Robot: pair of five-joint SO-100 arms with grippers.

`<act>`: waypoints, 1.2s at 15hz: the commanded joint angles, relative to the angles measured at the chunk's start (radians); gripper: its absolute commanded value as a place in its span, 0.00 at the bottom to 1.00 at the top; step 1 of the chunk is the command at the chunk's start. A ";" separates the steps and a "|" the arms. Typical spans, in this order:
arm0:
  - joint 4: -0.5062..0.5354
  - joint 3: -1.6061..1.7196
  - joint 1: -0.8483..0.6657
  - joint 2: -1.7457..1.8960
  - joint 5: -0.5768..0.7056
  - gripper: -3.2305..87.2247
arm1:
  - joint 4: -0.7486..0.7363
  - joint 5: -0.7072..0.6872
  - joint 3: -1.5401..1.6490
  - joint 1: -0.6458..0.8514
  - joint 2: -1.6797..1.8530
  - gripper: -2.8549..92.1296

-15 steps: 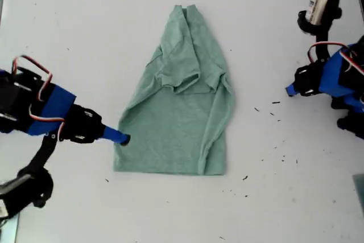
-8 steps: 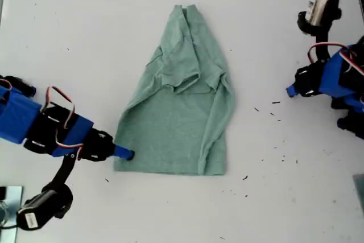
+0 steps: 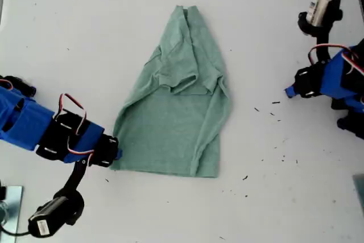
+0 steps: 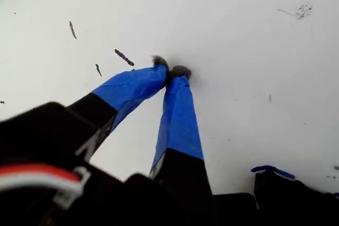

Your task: Fold t shirt

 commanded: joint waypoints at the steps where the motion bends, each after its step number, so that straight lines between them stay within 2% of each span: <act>1: 0.307 -0.210 -0.023 0.071 -0.031 0.03 | 0.009 0.011 -0.005 -0.008 0.018 0.06; 2: 0.488 -0.342 -0.048 0.077 -0.041 0.03 | 0.011 0.011 -0.006 -0.008 0.018 0.06; 3: 0.607 -0.433 -0.072 0.087 -0.049 0.03 | 0.012 0.011 -0.008 -0.006 0.023 0.06; 4: 0.621 -0.451 -0.089 0.126 -0.046 0.03 | 0.014 0.011 -0.006 -0.006 0.028 0.06; 6: 0.620 -0.620 -0.094 0.032 0.020 0.03 | 0.015 0.017 -0.002 -0.008 0.043 0.06; 9: 0.621 -1.117 -0.072 -0.374 0.201 0.03 | 0.020 0.017 -0.006 -0.009 0.046 0.06; 12: 0.459 -1.186 -0.071 -0.509 0.311 0.03 | 0.023 0.026 -0.002 -0.015 0.051 0.06; 13: 0.370 -1.166 -0.086 -0.551 0.368 0.03 | 0.023 0.028 -0.002 -0.015 0.055 0.06; 14: 0.342 -1.177 -0.115 -0.617 0.371 0.09 | 0.025 0.028 -0.002 -0.015 0.061 0.06; 15: 0.325 -1.186 -0.143 -0.678 0.403 0.33 | 0.028 0.034 0.002 -0.018 0.071 0.06; 16: 0.342 -1.187 -0.161 -0.681 0.414 0.39 | 0.028 0.038 0.008 -0.020 0.077 0.06; 18: 0.433 -1.158 -0.173 -0.483 0.423 0.41 | 0.028 0.038 0.009 -0.023 0.078 0.06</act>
